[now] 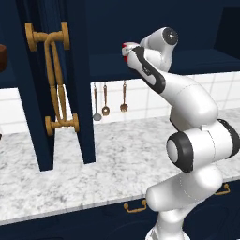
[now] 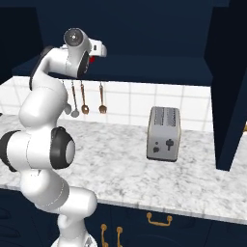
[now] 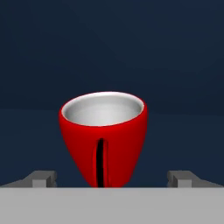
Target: Gather all objects into one cabinet and sort the glasses and bowls to opposite sides.
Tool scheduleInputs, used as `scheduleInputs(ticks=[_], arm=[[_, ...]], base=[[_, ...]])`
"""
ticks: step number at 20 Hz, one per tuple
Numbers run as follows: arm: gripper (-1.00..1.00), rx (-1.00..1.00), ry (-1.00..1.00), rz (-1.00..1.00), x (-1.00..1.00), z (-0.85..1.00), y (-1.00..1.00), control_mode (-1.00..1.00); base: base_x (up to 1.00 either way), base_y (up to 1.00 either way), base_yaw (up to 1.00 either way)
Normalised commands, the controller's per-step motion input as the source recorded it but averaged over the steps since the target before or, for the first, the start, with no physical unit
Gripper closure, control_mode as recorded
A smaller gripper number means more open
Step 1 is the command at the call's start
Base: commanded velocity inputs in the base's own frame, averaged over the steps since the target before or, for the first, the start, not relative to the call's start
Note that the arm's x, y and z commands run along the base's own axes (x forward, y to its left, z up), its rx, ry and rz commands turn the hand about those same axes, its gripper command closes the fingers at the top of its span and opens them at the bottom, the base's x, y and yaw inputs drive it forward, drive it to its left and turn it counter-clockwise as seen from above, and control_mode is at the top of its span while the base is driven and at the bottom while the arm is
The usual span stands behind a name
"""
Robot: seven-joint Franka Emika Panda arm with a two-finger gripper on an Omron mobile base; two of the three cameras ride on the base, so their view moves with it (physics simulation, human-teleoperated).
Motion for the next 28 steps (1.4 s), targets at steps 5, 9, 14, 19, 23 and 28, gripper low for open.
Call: scheduleInputs(ticks=[5, 9, 14, 19, 23, 28], arm=[[-1.0, 0.0, 0.0, 0.0, 0.1, 0.0, 0.0, -1.0], [-1.0, 0.0, 0.0, 0.0, 0.06, 0.0, 0.0, -1.0], [1.0, 0.0, 0.0, 0.0, 0.0, 0.0, 0.0, -1.0], [1.0, 0.0, 0.0, 0.0, 0.0, 0.0, 0.0, -1.0], [1.0, 0.0, 0.0, 0.0, 0.0, 0.0, 0.0, -1.0], [1.0, 0.0, -0.01, 0.0, -0.17, 0.08, 0.0, -1.0]], base=[[0.0, 0.0, 0.0], [0.0, 0.0, 0.0], [0.0, 0.0, 0.0], [0.0, 0.0, 0.0], [0.0, 0.0, 0.0], [0.0, 0.0, 0.0]])
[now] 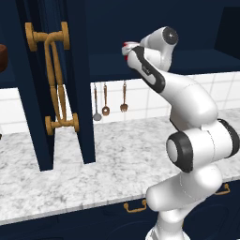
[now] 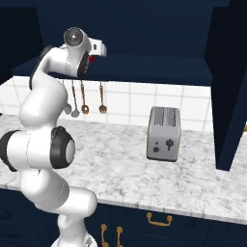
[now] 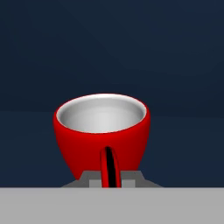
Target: Gather all objects into one cabinet and sort the glasses and bowls to opposite sides.
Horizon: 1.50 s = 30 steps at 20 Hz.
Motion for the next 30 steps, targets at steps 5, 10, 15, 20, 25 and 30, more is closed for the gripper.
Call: scheduleInputs(ticks=[5, 10, 15, 20, 25, 30], arm=[[1.0, 0.0, 0.0, 0.0, -0.15, 0.19, 0.0, -1.0], [1.0, 0.0, 0.0, 0.0, -0.09, 0.16, 0.0, -1.0], [1.0, 0.0, 0.0, 0.0, -0.36, 0.13, -0.17, -1.0], [1.0, 0.0, 0.0, -0.01, -0.47, 0.06, -0.41, -1.0], [1.0, 0.0, 0.0, -0.03, -0.7, 0.02, -0.55, -1.0], [1.0, 0.0, 0.0, -0.03, -0.95, 0.13, -0.54, -1.0]], base=[[0.0, 0.0, 0.0], [0.0, 0.0, 0.0], [0.0, 0.0, 0.0], [0.0, 0.0, 0.0], [0.0, 0.0, 0.0], [0.0, 0.0, 0.0]])
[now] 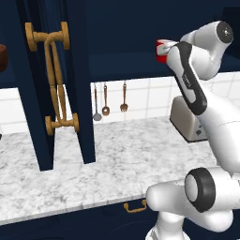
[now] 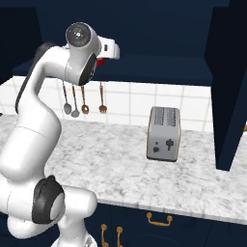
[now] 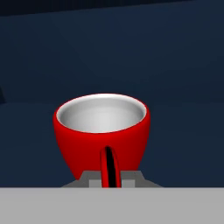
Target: Gather all objects into one cabinet and sort the glasses and bowls to opposite sides.
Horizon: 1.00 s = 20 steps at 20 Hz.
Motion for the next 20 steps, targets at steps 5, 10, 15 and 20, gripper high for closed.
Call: scheduleInputs(ticks=[5, 10, 15, 20], arm=[[1.0, 0.0, 0.01, -0.06, -0.98, 0.14, -0.13, -1.0], [1.0, 0.0, 0.01, -0.06, -1.0, 0.0, -0.05, -1.0], [1.0, 0.0, 0.04, -0.1, -1.0, 0.0, 0.0, -1.0], [1.0, 0.0, 0.05, -0.09, -1.0, 0.0, 0.02, -1.0]], base=[[0.0, 0.0, 0.0], [0.0, 0.0, 0.0], [0.0, 0.0, 0.0], [0.0, 0.0, 0.0]])
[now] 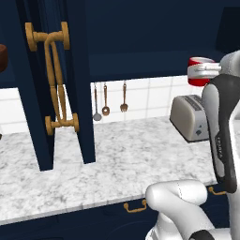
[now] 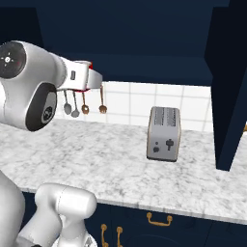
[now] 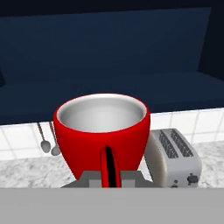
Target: Gather all objects into one cabinet and sort the glasses and bowls to opposite sides.
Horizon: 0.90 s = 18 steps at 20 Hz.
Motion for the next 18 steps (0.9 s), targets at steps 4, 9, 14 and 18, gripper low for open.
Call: scheduleInputs(ticks=[4, 9, 14, 18], arm=[[1.0, 0.0, 0.04, -0.03, -0.96, 0.0, 0.13, -1.0], [1.0, 0.0, 0.02, 0.0, -0.68, 0.0, 0.27, -1.0], [1.0, 0.0, 0.05, 0.0, -0.18, 0.0, 0.21, -1.0], [1.0, 0.01, 0.03, 0.0, -0.14, -0.18, 0.0, -1.0]], base=[[0.0, 0.0, 0.0], [0.0, 0.0, 0.0], [0.0, 0.0, 0.0], [0.0, 0.0, 0.0]])
